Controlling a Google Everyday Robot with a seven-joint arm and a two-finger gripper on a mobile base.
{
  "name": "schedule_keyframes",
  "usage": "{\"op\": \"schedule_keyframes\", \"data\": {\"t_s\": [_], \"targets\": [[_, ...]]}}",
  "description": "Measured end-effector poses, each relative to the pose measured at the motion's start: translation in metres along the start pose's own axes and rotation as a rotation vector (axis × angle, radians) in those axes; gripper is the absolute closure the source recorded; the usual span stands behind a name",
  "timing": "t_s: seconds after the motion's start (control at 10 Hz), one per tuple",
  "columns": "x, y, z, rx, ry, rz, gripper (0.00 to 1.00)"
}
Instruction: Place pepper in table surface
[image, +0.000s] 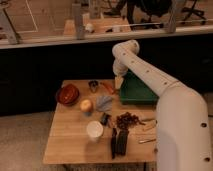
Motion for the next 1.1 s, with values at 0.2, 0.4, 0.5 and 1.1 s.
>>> {"op": "schedule_keyframes", "data": {"t_s": [0.2,0.4,0.5,1.1], "targets": [[0.003,0.0,0.0,0.001,0.003,0.003,0.2],[0.002,0.0,0.0,0.0,0.002,0.001,0.2],[0.002,0.002,0.005,-0.008,0.001,0.004,0.2],[-0.011,0.009,0.079,-0.048,-0.005,0.033,0.2]]}}
